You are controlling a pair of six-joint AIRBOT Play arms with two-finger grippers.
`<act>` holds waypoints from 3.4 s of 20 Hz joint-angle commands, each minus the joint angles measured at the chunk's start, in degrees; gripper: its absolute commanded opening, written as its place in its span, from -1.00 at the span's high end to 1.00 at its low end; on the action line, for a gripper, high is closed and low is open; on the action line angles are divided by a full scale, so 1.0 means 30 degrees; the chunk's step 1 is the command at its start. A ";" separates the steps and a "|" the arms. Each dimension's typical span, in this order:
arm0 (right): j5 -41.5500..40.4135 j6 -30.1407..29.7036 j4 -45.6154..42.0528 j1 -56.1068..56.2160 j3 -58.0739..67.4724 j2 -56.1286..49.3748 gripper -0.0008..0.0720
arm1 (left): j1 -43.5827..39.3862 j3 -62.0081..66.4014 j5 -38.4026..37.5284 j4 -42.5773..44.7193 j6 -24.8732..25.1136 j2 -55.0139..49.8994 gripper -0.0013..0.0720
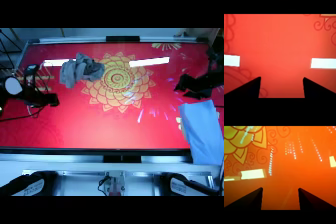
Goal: Fold the shirts.
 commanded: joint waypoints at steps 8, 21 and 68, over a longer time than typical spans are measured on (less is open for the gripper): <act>-0.2783 -0.0233 0.0000 0.0007 0.0015 -0.0029 -0.56 | 0.0466 0.3840 0.9224 -0.3934 -0.0488 -0.5413 -0.69; -0.1851 -0.0634 0.0015 0.0007 -0.0138 -0.0372 -0.56 | 0.1413 1.5278 0.5588 -0.1647 -0.0495 -1.7945 -0.66; -0.9908 -0.1545 0.7708 1.1526 -1.4885 0.0291 -0.75 | -0.6062 0.1894 -0.0364 0.4641 0.1297 0.3257 0.88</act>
